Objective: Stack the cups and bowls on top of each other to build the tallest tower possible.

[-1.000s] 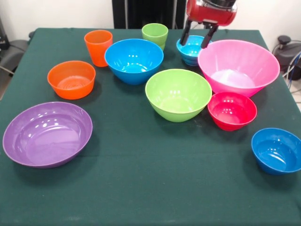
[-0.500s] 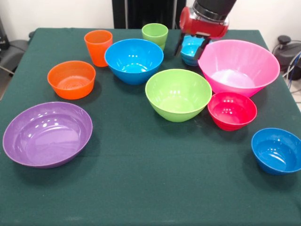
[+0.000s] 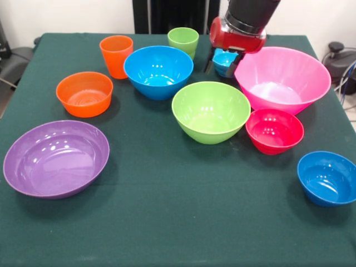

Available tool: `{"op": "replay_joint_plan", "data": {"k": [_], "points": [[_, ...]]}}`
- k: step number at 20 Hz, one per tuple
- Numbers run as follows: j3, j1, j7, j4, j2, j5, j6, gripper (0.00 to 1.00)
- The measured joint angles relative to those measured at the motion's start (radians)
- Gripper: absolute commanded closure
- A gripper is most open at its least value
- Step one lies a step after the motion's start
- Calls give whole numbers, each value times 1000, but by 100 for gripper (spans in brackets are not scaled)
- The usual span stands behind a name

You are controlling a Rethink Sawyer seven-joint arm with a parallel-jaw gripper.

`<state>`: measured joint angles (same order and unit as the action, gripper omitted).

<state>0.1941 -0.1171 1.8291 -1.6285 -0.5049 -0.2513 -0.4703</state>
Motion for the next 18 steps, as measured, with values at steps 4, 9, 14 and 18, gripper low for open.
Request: {"op": "replay_joint_plan", "data": {"k": [4,9,14,18], "points": [[-2,0,0,-1,0,4,0,0],[-20,6,0,-7,0,28,14,0],[-46,20,0,-22,0,67,51,0],[-75,33,0,-35,0,95,89,0]]}}
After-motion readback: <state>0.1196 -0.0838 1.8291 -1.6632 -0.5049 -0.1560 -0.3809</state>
